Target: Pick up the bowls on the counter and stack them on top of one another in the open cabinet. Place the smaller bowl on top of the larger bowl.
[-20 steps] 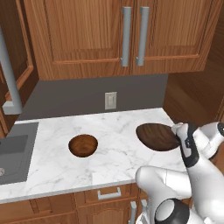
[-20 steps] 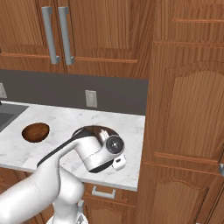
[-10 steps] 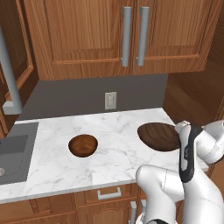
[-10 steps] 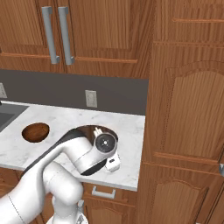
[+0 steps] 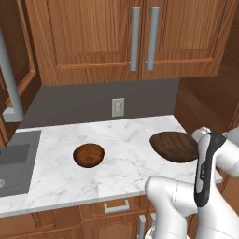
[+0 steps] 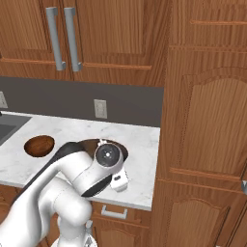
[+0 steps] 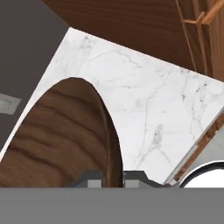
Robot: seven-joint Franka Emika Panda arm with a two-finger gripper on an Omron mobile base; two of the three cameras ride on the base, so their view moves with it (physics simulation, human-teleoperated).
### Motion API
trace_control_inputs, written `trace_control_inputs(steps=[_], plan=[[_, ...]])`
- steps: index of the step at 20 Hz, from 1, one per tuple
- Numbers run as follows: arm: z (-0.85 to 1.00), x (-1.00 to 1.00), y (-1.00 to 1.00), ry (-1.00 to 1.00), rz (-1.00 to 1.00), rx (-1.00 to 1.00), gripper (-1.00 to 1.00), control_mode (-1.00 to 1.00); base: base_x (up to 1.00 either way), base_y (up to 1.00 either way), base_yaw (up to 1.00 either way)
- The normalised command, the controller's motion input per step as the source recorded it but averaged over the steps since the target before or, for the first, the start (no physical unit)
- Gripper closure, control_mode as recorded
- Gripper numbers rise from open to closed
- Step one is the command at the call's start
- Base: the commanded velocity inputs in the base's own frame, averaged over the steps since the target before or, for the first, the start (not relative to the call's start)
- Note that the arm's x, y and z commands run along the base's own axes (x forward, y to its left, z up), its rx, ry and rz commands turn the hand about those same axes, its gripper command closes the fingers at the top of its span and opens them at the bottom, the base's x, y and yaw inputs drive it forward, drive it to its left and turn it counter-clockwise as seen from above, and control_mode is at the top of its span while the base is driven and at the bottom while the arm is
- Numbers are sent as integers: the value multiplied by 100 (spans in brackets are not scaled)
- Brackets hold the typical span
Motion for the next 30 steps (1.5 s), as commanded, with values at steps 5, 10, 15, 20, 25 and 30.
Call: trace_control_inputs(steps=[5,10,15,20,25,30], plan=[[28,-31,9,-12,-8,-7,100,-100,0,0,0],[36,-22,14,-9,-8,-7,100,-100,0,0,0],[43,-20,4,-1,-5,0,100,-100,0,0,0],[38,-18,1,0,-2,0,100,-100,0,0,0],[30,-18,0,-1,0,0,100,-100,0,0,0],[27,-21,1,-1,0,0,100,-100,0,0,0]])
